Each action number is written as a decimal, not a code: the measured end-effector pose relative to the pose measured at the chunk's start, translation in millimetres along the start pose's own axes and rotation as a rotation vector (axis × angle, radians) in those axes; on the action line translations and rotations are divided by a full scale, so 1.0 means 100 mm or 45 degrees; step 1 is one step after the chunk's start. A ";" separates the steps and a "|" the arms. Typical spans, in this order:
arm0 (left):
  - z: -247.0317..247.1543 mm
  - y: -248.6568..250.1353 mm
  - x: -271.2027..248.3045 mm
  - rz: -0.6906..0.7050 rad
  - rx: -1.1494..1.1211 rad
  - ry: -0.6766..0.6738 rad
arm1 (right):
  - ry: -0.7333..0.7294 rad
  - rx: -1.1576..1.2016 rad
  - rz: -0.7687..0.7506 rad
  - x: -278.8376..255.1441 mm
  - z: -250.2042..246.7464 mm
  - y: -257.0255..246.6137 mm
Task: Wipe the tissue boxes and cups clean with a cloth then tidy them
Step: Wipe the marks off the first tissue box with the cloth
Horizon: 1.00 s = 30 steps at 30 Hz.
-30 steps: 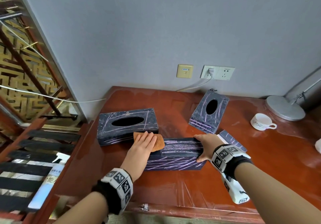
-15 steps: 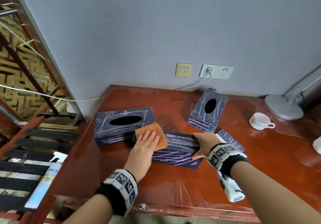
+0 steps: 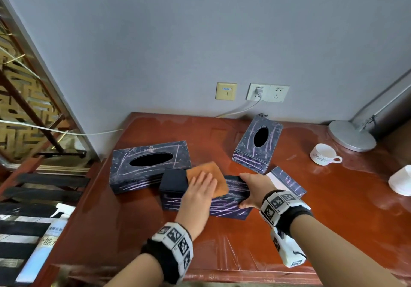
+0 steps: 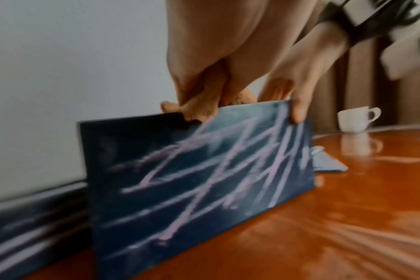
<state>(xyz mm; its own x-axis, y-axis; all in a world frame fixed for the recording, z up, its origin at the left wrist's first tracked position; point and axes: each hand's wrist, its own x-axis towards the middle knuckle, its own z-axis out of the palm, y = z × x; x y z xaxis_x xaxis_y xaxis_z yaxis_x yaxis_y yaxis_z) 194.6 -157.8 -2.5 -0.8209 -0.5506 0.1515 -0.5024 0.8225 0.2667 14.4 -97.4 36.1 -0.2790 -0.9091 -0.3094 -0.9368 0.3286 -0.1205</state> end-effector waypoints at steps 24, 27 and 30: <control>-0.12 -0.07 0.04 0.381 -0.106 -0.335 | -0.220 0.006 -0.056 -0.05 -0.06 0.04; -0.11 -0.06 0.02 0.335 -0.093 -0.360 | -0.181 0.212 -0.041 -0.16 -0.20 0.05; -0.08 0.02 -0.03 0.119 -0.247 -0.207 | 0.127 0.348 -0.192 -0.26 -0.24 -0.05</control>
<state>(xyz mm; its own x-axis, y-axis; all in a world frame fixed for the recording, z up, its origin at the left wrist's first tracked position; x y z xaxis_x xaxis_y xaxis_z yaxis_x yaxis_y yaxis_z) 198.5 -155.6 4.9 -0.9021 -0.4302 0.0336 -0.3735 0.8175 0.4384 20.8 -81.7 67.6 -0.1738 -0.9689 -0.1762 -0.8815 0.2328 -0.4107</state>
